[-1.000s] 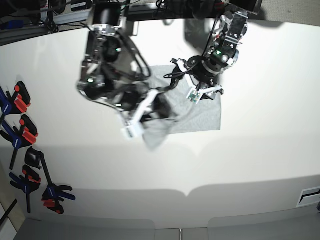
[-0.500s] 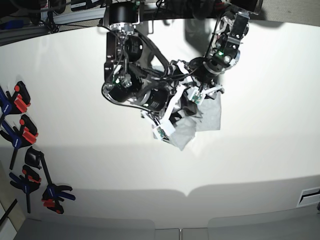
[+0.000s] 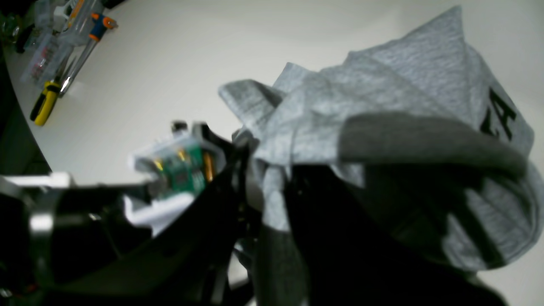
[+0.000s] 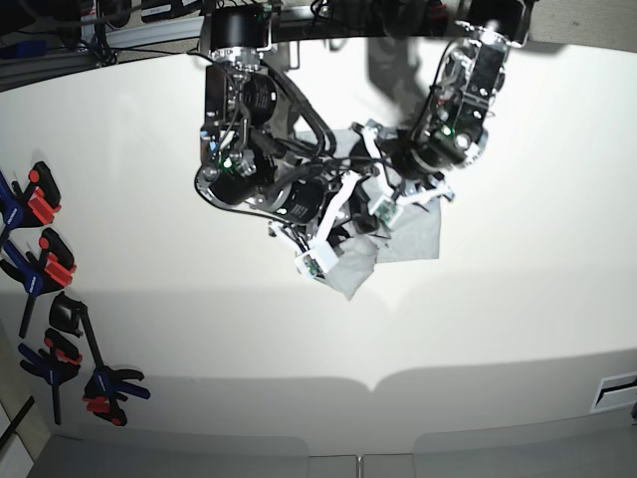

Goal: Fold the T-shirt properly
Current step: 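Grasp the shirt with both grippers and lift it off the table, then hold the lifted shirt with both grippers and turn it over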

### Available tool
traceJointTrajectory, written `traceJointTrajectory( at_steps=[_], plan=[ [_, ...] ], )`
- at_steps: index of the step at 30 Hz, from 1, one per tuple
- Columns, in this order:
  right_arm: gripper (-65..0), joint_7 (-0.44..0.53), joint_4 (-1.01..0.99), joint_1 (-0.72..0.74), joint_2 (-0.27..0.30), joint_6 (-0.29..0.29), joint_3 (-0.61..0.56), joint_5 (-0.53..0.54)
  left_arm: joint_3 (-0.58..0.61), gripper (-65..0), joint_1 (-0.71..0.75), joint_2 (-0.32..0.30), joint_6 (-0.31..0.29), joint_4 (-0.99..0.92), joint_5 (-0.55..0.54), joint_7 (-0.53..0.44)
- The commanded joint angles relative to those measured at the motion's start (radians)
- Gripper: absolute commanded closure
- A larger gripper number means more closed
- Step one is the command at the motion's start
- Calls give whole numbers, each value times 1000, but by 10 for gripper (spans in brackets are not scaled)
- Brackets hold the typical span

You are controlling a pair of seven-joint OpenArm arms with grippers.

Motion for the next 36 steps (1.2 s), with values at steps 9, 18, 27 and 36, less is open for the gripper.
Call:
traceJointTrajectory(
  at_steps=[9,18,27,36],
  plan=[
    [0,19,18,14,-10,3,-7,40,0,-445,-97,-113,0,84,23,39],
    [0,43,18,14,-10,3,-16,39,0,-445,-161,-291,172,84,187,32],
    [0,103,6,14,-10,-60,-157,-92,1,-445,-166,-312,313,84,187,32],
    [-113,140,-10,6,-10,-105,-350,-219,1,-445,-166,-313,311,84,220,32]
  ],
)
